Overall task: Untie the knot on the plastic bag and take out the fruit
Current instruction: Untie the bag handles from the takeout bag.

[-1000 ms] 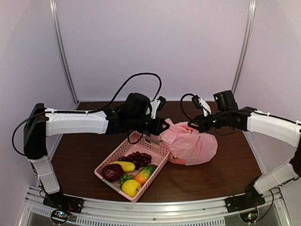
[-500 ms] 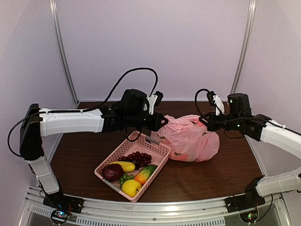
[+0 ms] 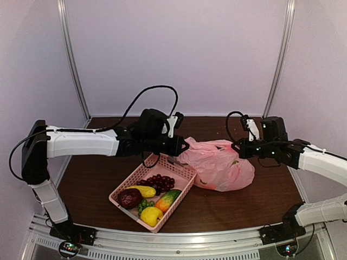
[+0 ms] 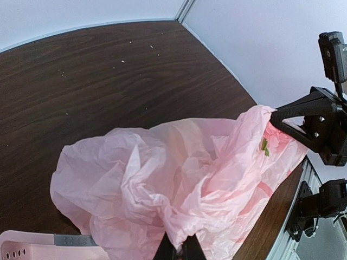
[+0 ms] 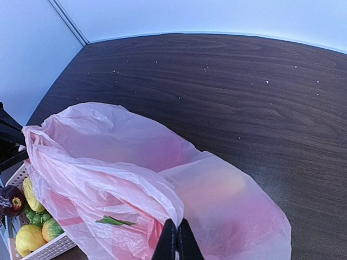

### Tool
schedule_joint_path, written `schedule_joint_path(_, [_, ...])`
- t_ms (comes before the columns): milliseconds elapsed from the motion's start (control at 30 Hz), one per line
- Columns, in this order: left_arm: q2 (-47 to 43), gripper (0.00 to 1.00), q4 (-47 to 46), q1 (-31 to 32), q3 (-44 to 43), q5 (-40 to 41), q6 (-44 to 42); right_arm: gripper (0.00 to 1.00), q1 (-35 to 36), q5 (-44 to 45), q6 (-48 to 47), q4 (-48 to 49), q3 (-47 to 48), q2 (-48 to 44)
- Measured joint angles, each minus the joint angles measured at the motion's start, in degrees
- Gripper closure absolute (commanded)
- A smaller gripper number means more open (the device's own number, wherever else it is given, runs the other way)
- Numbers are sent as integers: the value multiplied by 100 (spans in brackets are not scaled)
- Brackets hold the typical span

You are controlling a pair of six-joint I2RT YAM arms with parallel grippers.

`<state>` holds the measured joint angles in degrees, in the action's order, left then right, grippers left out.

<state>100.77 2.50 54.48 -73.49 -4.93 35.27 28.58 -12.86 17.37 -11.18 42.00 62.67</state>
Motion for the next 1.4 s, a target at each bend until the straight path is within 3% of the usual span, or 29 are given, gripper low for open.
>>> schedule_joint_path(200, [-61,100,-13,-55,0,-101,-46,52,-11,-7,-120,-236,361,0])
schedule_joint_path(333, [-87,100,-15,-92,0,-203,-114,37,-11,-94,-356,-514,796,2])
schedule_joint_path(433, [-87,100,-15,-92,0,-273,-136,31,-11,-212,-525,-693,1154,39])
schedule_joint_path(800, [-87,100,-17,-92,0,-367,-186,41,-9,-610,-1244,-1335,2050,1016])
schedule_joint_path(967, [-87,100,-20,-92,0,-393,-190,40,-2,-894,-1416,-1519,2186,1355])
schedule_joint_path(1300, [-87,100,-26,-92,0,-426,-190,49,44,-1335,-1585,-1615,2444,1814])
schedule_joint_path(1400, [-87,100,-28,-92,0,-428,-190,59,63,-1429,-1598,-1615,2518,1954])
